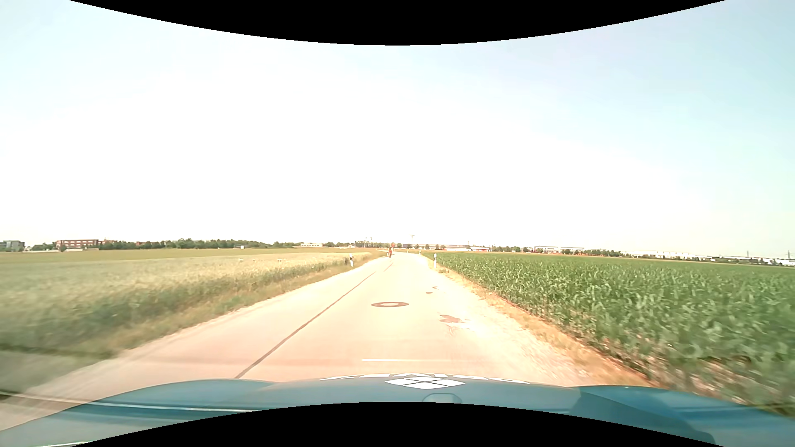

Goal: Follow the waypoints while adhering to traffic rules and regulations

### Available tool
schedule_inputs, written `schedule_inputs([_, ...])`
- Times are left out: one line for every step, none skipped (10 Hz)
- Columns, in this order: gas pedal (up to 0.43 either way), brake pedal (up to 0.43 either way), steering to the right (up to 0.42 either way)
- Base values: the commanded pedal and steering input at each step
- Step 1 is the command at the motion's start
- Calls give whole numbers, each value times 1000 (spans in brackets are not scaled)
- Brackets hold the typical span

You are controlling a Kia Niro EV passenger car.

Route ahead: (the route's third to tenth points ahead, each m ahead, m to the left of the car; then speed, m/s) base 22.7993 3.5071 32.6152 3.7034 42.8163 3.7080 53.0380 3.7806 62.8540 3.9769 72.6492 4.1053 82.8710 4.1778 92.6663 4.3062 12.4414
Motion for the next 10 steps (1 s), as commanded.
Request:
schedule_inputs([20,0,-2])
schedule_inputs([20,0,-3])
schedule_inputs([20,0,-3])
schedule_inputs([8,0,-4])
schedule_inputs([8,0,-4])
schedule_inputs([8,0,-5])
schedule_inputs([8,0,-4])
schedule_inputs([20,0,-4])
schedule_inputs([20,0,-4])
schedule_inputs([20,0,-3])
